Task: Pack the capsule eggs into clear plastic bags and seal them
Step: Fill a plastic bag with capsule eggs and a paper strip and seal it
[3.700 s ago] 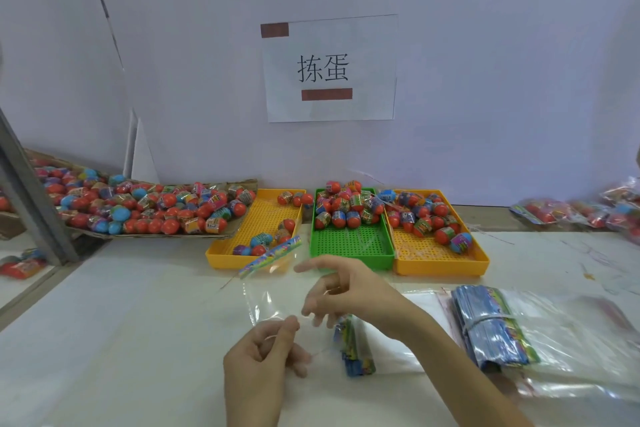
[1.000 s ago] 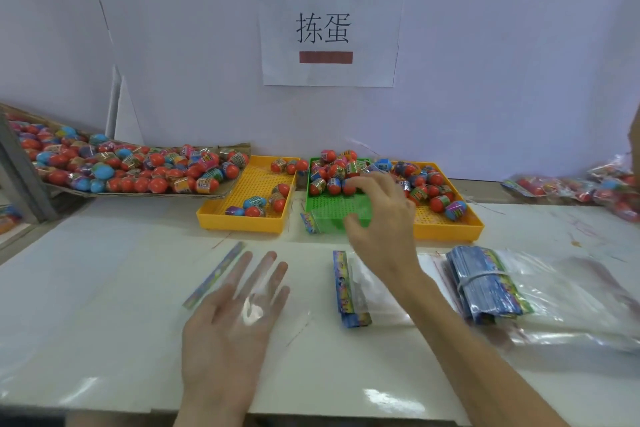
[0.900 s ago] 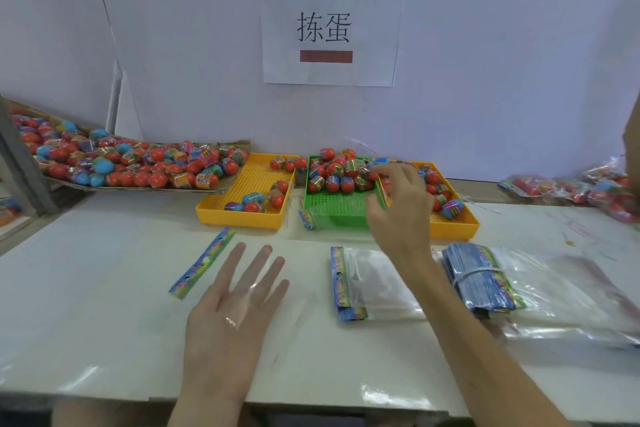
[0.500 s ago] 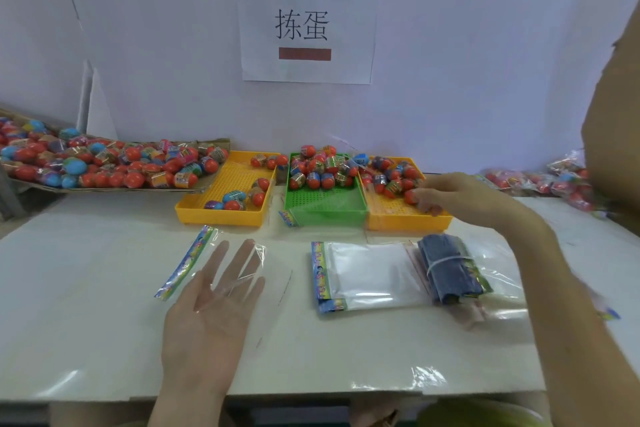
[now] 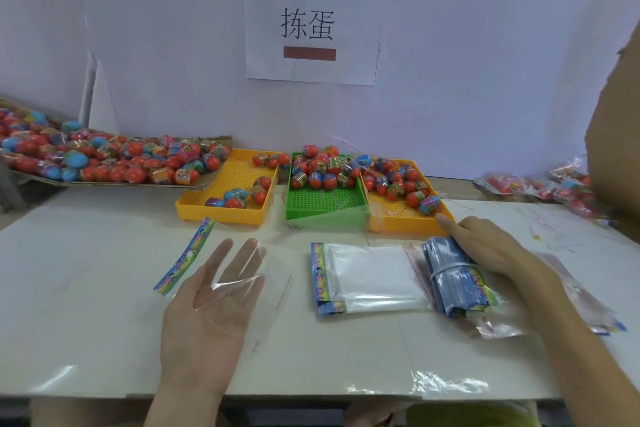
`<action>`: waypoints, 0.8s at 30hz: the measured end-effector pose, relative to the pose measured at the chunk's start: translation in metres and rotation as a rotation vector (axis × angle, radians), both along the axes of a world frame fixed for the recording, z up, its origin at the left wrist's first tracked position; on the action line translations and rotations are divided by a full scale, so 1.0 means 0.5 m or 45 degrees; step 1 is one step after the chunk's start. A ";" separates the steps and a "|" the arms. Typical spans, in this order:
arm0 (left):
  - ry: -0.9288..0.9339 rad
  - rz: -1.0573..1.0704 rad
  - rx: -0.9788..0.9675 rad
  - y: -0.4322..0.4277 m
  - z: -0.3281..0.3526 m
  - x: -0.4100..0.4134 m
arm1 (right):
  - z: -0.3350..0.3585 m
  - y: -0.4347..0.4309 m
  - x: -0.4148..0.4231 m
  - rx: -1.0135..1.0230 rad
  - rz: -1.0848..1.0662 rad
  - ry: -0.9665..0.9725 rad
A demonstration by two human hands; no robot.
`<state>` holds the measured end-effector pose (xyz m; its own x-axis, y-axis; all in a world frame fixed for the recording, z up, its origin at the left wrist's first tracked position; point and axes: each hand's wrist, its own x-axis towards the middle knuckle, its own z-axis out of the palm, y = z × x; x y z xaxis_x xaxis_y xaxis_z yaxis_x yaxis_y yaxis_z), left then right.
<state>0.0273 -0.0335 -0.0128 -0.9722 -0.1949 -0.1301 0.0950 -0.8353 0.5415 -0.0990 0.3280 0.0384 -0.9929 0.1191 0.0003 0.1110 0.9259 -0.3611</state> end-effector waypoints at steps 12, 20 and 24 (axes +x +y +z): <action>0.008 0.000 -0.003 -0.001 -0.001 -0.001 | 0.032 -0.009 -0.002 -0.279 0.103 0.200; -0.030 0.013 -0.029 0.000 0.000 -0.001 | 0.068 -0.067 -0.016 -0.649 0.218 0.266; -0.035 0.019 0.004 0.001 0.001 -0.001 | 0.014 -0.105 -0.024 -0.135 0.392 0.224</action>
<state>0.0269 -0.0331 -0.0123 -0.9652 -0.2087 -0.1574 0.0924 -0.8357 0.5414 -0.1113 0.2756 0.0455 -0.9680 -0.1770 0.1776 -0.2395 0.8626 -0.4456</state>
